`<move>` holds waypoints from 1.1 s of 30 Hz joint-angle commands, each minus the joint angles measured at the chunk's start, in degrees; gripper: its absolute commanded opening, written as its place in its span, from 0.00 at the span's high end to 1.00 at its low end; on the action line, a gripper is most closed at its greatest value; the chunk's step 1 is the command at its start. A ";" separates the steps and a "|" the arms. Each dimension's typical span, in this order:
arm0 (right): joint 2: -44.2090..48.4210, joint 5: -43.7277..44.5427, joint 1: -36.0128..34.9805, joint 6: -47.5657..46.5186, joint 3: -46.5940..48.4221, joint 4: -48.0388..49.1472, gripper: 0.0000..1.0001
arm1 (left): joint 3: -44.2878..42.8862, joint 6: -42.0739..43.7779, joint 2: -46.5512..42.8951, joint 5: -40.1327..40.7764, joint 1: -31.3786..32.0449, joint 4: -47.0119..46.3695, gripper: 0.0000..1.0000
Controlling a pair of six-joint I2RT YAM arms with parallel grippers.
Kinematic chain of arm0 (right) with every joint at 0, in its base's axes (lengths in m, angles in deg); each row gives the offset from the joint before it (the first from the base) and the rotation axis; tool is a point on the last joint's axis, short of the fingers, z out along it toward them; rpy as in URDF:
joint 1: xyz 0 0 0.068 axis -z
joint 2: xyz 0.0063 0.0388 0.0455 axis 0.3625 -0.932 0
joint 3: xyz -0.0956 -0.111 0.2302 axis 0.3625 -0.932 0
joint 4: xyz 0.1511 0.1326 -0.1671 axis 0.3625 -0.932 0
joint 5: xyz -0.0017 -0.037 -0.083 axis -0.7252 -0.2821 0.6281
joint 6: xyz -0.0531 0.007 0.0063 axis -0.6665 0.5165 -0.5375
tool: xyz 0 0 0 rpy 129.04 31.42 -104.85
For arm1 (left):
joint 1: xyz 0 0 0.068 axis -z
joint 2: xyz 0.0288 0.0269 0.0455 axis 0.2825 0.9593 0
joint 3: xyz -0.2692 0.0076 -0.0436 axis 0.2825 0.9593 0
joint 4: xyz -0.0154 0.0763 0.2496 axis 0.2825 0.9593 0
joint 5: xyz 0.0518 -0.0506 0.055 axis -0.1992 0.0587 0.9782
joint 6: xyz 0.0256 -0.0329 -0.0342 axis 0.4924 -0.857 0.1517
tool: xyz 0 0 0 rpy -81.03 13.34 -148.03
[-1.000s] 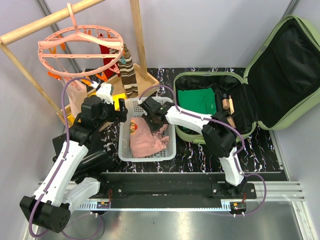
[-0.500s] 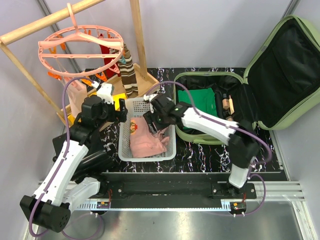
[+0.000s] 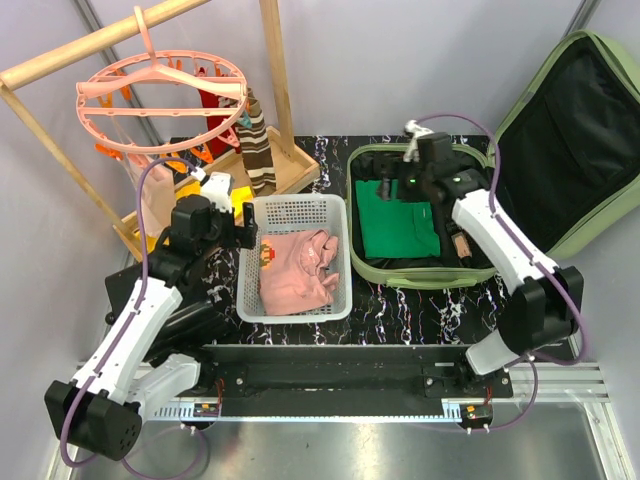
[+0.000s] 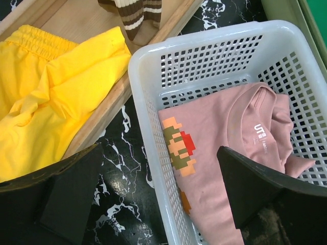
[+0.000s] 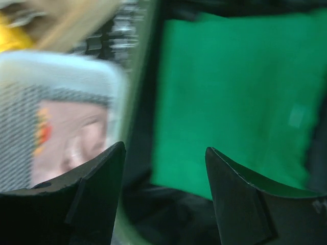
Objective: Open, take out, and arrange the luggage
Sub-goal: Pick up the object with the right arm
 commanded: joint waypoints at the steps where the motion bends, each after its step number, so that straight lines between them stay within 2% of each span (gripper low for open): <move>1: -3.15 -3.03 11.47 -3.13 -2.65 0.39 0.27 | 1.21 -0.12 -1.07 -1.06 0.17 -6.79 0.01; 5: -9.55 -6.36 19.58 -5.78 -2.57 1.44 0.15 | 0.87 -1.62 0.95 -2.99 0.25 -9.09 0.01; 7: -11.32 -7.77 22.48 -7.27 -3.18 3.80 0.14 | 0.51 -1.53 1.92 -3.34 0.25 -9.00 0.01; 10: -15.09 -11.80 25.13 -9.29 -3.62 6.88 0.20 | 0.42 -1.36 3.15 -4.22 0.25 -8.91 0.01; 14: -17.47 -14.98 25.58 -10.96 -4.32 10.93 0.22 | 1.04 -0.31 3.77 -3.44 0.25 -9.09 0.01; 16: -18.53 -15.16 25.58 -11.93 -4.67 12.86 0.19 | 1.21 -0.04 3.86 -2.91 0.25 -9.09 0.01; 24: -23.28 -14.98 25.75 -16.67 -3.45 15.07 0.20 | 1.48 -0.04 4.30 -2.99 0.17 -9.26 0.01; 28: -24.51 -16.73 25.75 -18.35 -3.09 15.51 0.24 | 1.56 -0.04 4.21 -2.91 0.25 -9.18 0.01; 33: -25.04 -18.40 25.75 -18.70 -3.97 16.12 0.39 | 1.48 -0.13 4.47 -2.99 0.25 -9.26 0.01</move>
